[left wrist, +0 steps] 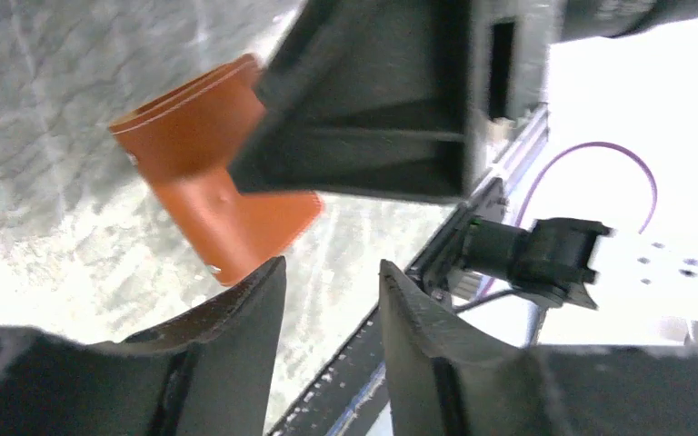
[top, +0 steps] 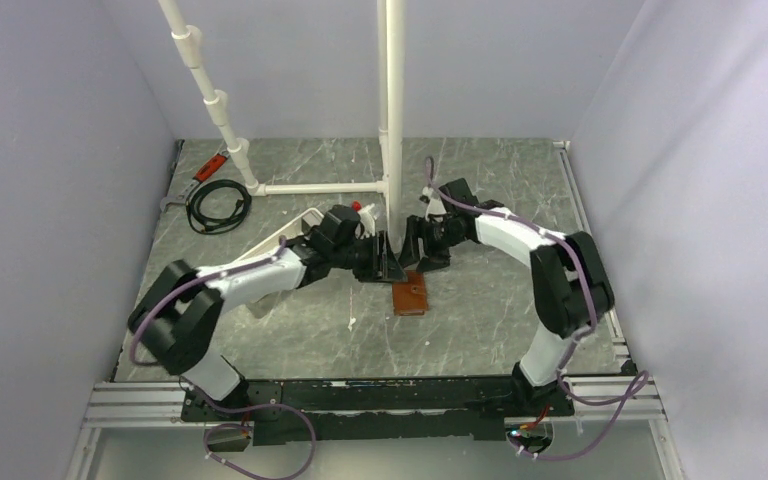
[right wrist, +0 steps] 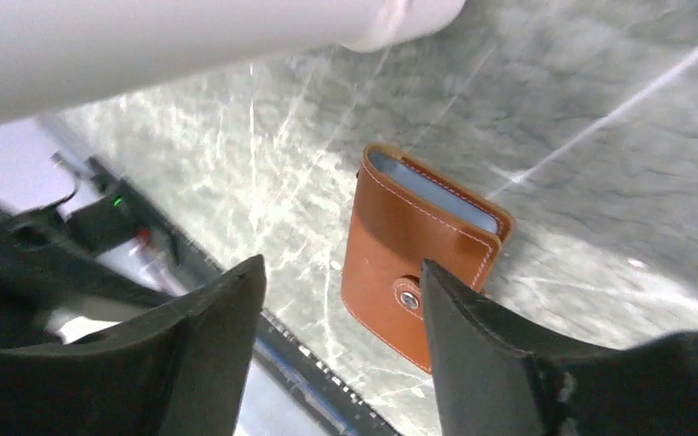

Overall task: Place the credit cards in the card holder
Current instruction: Close the card holder at the center of the board, then move the card holder to the corner of the board.

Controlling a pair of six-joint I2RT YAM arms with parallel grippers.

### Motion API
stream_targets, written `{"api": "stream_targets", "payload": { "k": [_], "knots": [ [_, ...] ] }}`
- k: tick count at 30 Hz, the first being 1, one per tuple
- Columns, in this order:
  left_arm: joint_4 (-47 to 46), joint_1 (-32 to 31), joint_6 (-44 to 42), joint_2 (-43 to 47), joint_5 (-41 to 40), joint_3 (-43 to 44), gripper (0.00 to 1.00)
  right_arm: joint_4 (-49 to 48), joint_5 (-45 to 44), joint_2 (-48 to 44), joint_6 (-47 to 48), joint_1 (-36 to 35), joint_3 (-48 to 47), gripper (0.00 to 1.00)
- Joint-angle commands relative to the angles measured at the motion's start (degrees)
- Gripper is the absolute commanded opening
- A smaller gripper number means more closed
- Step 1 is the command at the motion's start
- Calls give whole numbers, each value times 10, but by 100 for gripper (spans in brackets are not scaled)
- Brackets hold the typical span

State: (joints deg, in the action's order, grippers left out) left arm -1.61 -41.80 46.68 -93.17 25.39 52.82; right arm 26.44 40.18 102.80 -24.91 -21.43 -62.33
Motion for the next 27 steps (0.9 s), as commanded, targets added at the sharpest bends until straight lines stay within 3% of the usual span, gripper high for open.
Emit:
{"api": "stream_targets", "payload": {
  "k": [1,3,6,15,22,27],
  "knots": [
    [66,7,-30,104,9,28,52,86,-232,-84,36,-45,-41,72],
    [97,10,-38,142,4,19,59,100,-285,-105,11,-73,-39,98],
    [137,14,-48,208,-10,-2,66,108,-389,-115,-55,-111,-32,100],
    [251,20,-78,348,-44,-18,75,104,-551,-32,-177,-231,-39,100],
    [257,22,-71,396,-45,-45,76,87,-590,-9,-194,-247,-8,98],
    [287,22,-82,415,-60,-28,77,55,-582,-12,-188,-244,14,72]
  ]
}}
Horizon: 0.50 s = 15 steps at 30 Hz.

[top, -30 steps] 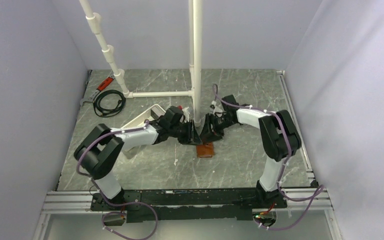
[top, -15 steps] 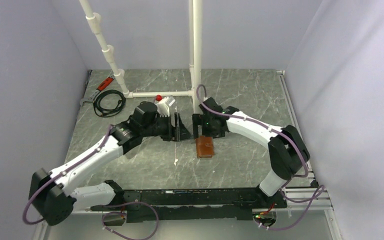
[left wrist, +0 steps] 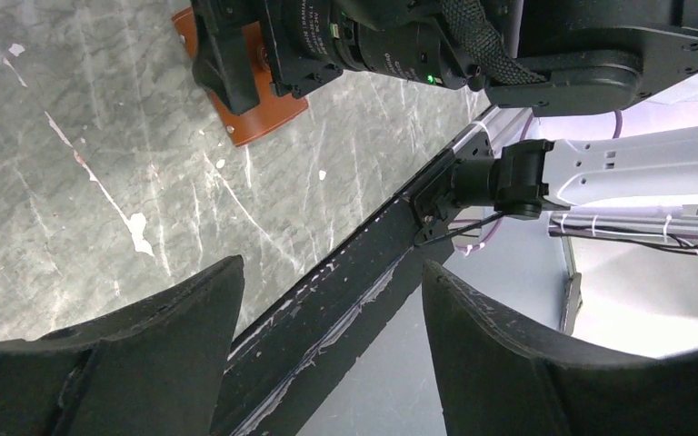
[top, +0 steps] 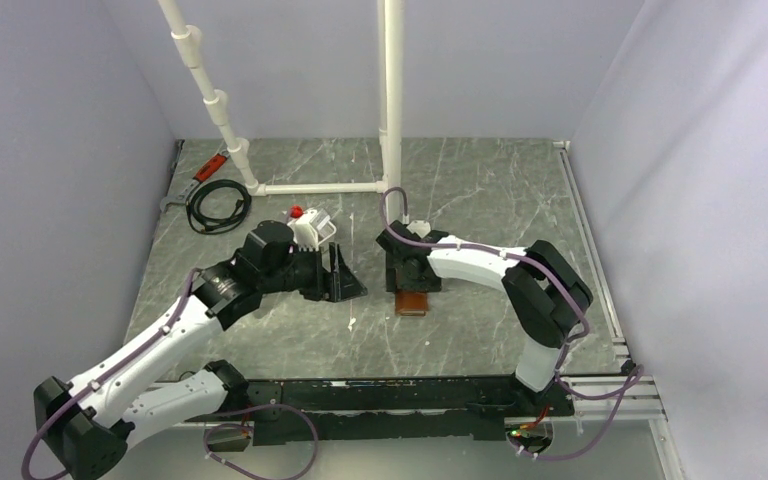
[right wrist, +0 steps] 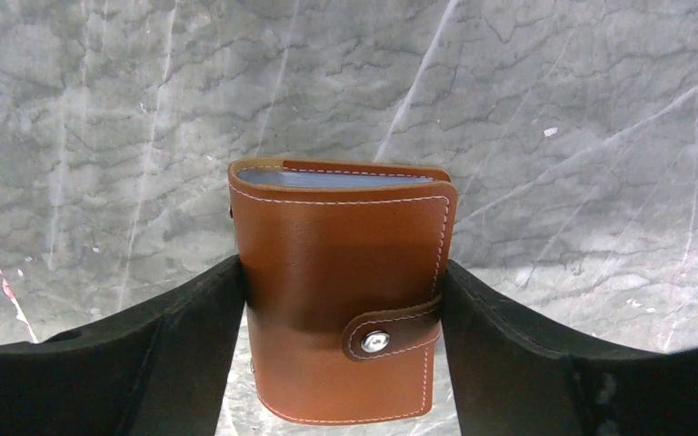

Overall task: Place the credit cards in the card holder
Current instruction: Move the card holder to the corner of the board.

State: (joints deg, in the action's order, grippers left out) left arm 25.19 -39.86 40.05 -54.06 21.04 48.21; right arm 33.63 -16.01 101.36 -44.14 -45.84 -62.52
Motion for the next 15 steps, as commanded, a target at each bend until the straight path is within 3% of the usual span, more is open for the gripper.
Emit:
{"api": "stream_targets", "payload": {
  "k": [1,4,7,10,15],
  "knots": [
    [26,2,-18,26,-20,23,77,-17,-20,2,4,3,15,66],
    [47,2,-28,33,-30,40,77,-17,-27,-14,9,30,20,49],
    [67,2,-34,45,-38,53,77,-23,-25,-47,42,99,25,48],
    [85,3,-38,59,-45,60,78,-38,-16,-58,93,216,0,49],
    [107,4,-32,85,-50,67,78,-103,-8,24,190,357,-112,49]
  ]
}}
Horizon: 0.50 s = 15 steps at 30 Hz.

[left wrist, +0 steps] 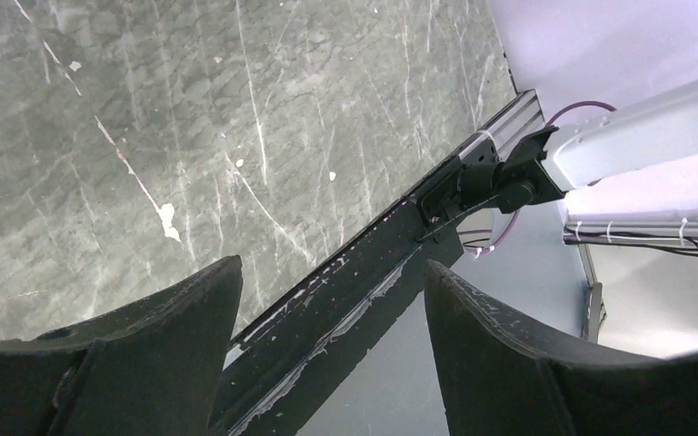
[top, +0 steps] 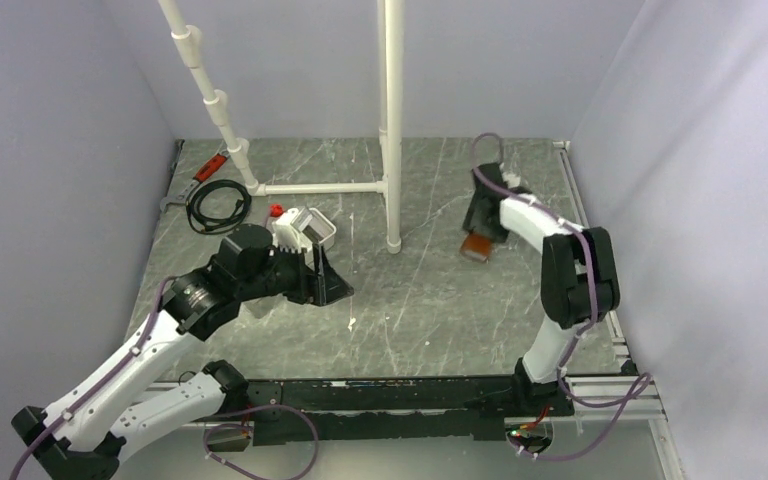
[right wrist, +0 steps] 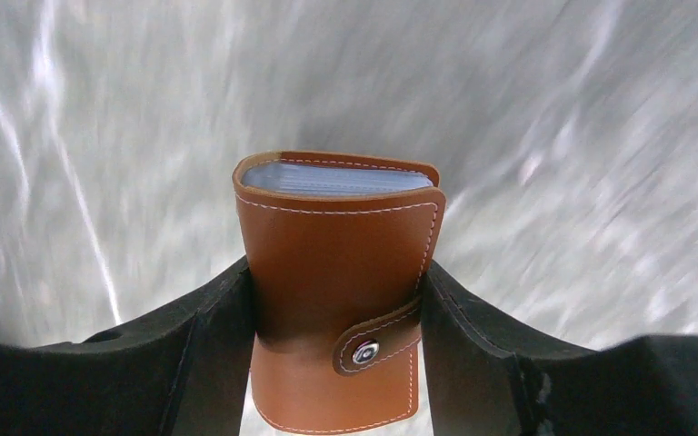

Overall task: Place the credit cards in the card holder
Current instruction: Move the card holder to the corner of the board.

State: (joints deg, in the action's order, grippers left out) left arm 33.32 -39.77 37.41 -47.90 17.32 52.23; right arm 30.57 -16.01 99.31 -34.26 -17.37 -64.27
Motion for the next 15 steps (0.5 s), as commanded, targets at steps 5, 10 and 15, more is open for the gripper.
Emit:
{"api": "stream_targets", "payload": {
  "k": [5,10,15],
  "knots": [
    [64,3,12,57,-8,45,78,-33,-15,216,161,154,-345,49],
    [123,3,7,98,-42,74,80,44,20,352,210,187,-554,65],
    [164,3,-22,95,-81,136,82,69,6,305,214,178,-557,100]
  ]
}}
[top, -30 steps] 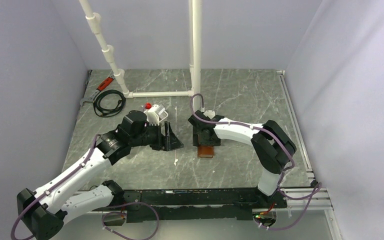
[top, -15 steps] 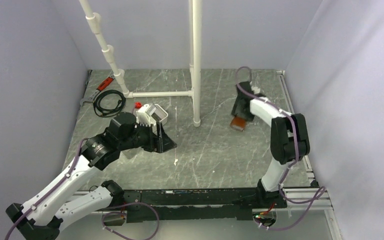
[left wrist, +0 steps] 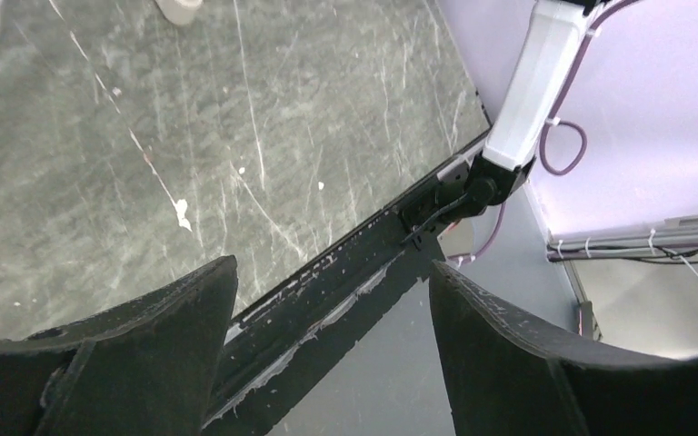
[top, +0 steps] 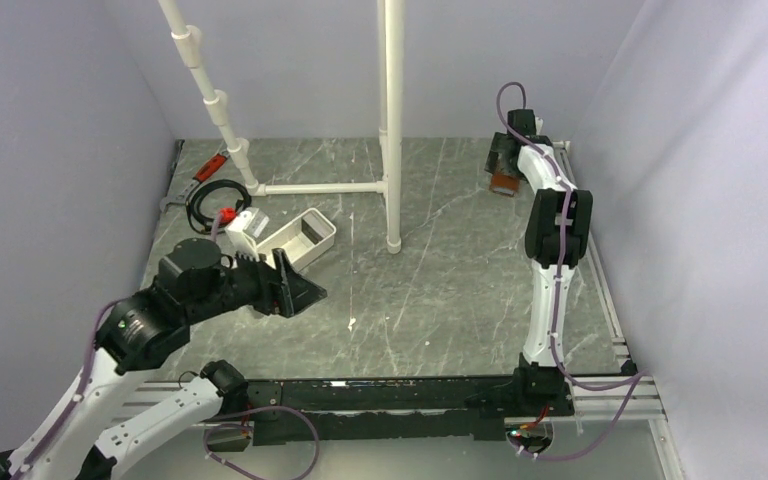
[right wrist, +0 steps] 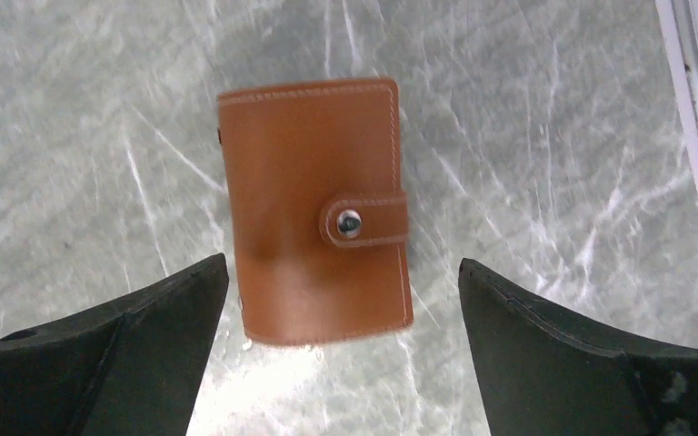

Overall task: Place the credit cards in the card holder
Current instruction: Move the card holder to the corner of the board, then reset both arms

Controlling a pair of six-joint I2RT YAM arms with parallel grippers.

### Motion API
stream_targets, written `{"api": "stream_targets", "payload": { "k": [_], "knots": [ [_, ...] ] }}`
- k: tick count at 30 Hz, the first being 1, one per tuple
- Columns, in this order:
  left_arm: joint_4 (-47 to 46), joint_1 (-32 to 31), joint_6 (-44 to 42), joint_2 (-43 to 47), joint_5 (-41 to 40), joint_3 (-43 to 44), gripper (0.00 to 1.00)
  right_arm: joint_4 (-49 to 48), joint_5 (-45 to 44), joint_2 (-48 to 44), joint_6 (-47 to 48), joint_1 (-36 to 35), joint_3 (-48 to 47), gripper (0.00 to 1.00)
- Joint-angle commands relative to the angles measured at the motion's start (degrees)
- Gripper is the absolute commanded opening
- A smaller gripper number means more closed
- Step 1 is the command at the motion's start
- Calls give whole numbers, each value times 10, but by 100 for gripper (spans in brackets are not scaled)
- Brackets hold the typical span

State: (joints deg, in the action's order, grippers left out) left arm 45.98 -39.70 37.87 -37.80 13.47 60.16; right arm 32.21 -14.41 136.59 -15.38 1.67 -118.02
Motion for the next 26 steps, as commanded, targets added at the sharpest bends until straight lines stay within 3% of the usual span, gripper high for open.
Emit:
{"api": "stream_targets", "payload": {
  "k": [1,4,6,10,14,21,26],
  "knots": [
    [47,2,-36,-11,-54,76,83,65,-21,-93,21,-21,-11,100],
    [68,3,-66,-30,-101,144,83,166,-43,-189,-15,-55,0,100],
    [67,3,-89,-39,-130,183,84,205,-60,-303,-37,-97,57,100],
    [19,2,-122,-36,-189,232,88,141,-71,-548,-43,-203,243,100],
    [-34,2,-174,-31,-227,263,93,84,15,-753,-41,-221,368,100],
    [-70,2,-222,-40,-272,302,96,64,24,-980,-15,-221,392,100],
    [-78,2,-242,-38,-290,328,96,68,-32,-1063,-2,-220,373,100]
  ]
}}
